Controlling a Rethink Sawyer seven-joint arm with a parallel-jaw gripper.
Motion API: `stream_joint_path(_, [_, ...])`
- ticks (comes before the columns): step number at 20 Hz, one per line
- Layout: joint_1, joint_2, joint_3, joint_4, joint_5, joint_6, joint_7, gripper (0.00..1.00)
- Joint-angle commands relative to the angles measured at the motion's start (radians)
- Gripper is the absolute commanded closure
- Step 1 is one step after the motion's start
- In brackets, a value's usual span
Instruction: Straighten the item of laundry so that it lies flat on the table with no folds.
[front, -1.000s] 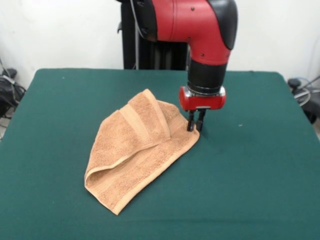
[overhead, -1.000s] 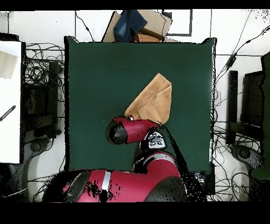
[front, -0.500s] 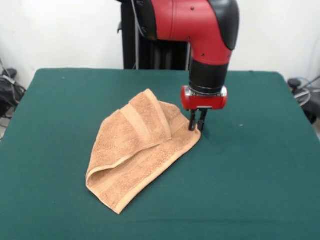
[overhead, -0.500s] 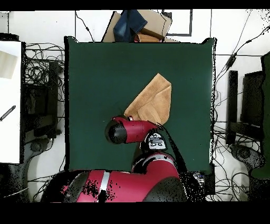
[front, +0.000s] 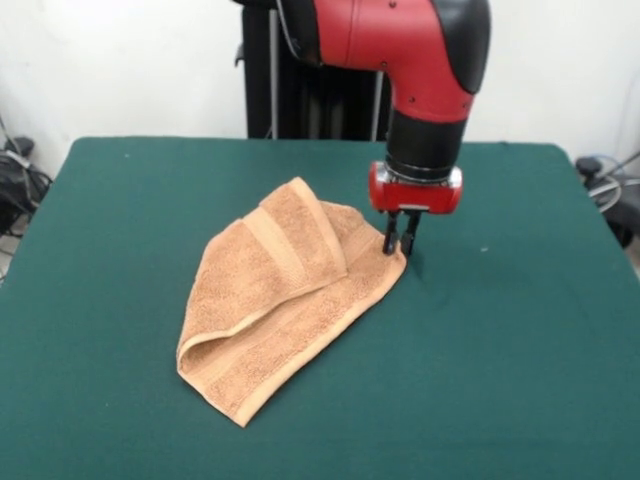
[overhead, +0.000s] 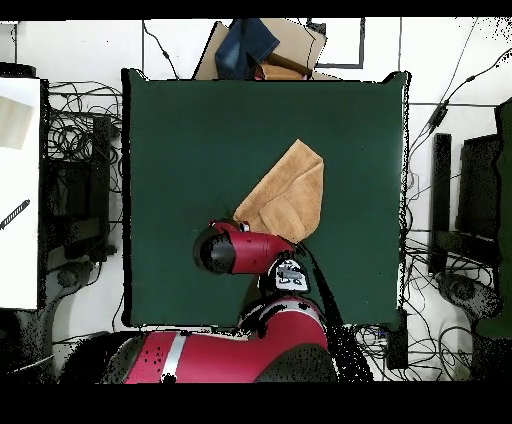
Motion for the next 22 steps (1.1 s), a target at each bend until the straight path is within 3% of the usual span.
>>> stream_joint_path(1, [0.092, -0.059, 0.14, 0.053, 0.134, 0.019, 0.293, 1.0])
stream_joint_path(9, [0.097, -0.117, 0.176, 0.094, 0.212, 0.056, 0.302, 1.0])
stream_joint_path(16, [0.165, -0.133, 0.151, 0.112, 0.298, 0.031, 0.336, 1.0])
stream_joint_path(22, [0.233, -0.189, 0.119, 0.124, 0.397, 0.1, 0.357, 1.0])
